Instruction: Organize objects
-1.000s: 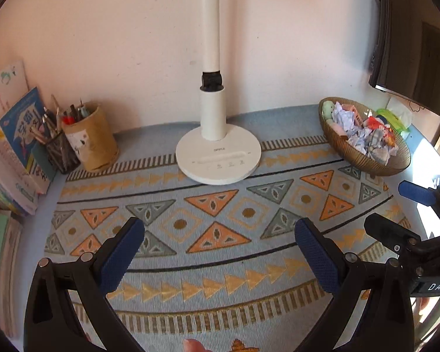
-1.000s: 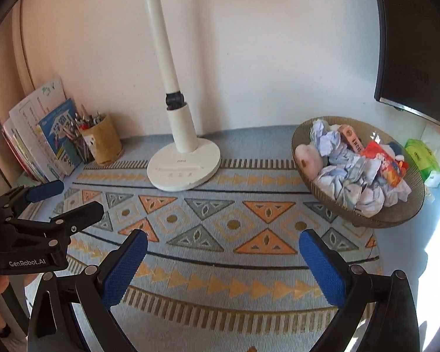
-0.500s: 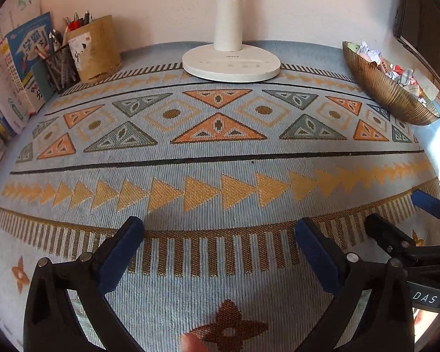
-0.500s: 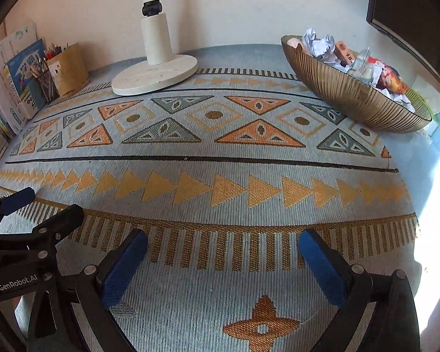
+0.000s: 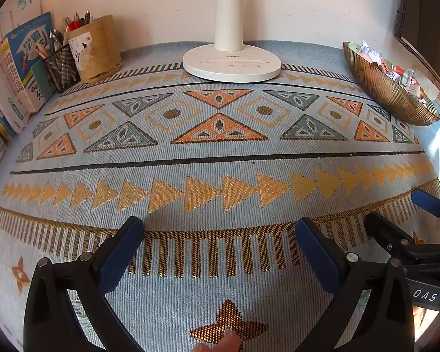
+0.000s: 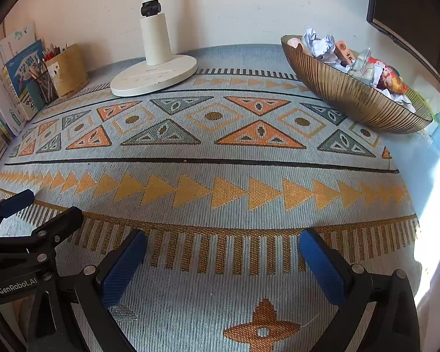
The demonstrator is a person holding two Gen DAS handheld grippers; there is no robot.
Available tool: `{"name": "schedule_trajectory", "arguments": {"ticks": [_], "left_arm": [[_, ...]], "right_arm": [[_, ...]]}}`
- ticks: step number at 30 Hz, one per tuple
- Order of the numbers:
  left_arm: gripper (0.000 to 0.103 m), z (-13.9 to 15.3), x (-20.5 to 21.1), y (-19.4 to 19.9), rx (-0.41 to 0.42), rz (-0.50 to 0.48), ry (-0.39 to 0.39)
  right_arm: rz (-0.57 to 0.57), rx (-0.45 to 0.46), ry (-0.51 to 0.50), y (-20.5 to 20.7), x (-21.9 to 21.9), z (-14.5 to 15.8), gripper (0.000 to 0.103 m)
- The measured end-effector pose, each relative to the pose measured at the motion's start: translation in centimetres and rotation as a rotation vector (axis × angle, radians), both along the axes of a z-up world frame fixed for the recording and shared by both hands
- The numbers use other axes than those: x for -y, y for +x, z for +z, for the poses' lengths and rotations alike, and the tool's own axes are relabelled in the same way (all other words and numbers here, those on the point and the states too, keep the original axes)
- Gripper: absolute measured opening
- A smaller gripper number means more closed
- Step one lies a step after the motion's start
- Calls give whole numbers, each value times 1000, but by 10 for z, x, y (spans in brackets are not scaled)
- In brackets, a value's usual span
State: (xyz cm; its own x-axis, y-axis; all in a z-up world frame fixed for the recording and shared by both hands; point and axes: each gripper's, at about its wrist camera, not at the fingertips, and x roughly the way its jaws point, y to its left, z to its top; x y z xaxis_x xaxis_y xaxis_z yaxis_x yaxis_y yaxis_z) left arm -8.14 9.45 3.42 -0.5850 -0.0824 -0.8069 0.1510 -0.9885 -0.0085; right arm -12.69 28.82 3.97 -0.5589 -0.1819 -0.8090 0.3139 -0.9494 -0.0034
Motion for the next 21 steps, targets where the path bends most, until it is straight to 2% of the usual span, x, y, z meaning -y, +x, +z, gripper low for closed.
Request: {"name": "schedule_trajectory", "arguments": {"ticks": [21], "left_arm": [[103,1,-1,-1,2,3,-2]], "right_arm": [[2,0,0,0,0,0,103]]}}
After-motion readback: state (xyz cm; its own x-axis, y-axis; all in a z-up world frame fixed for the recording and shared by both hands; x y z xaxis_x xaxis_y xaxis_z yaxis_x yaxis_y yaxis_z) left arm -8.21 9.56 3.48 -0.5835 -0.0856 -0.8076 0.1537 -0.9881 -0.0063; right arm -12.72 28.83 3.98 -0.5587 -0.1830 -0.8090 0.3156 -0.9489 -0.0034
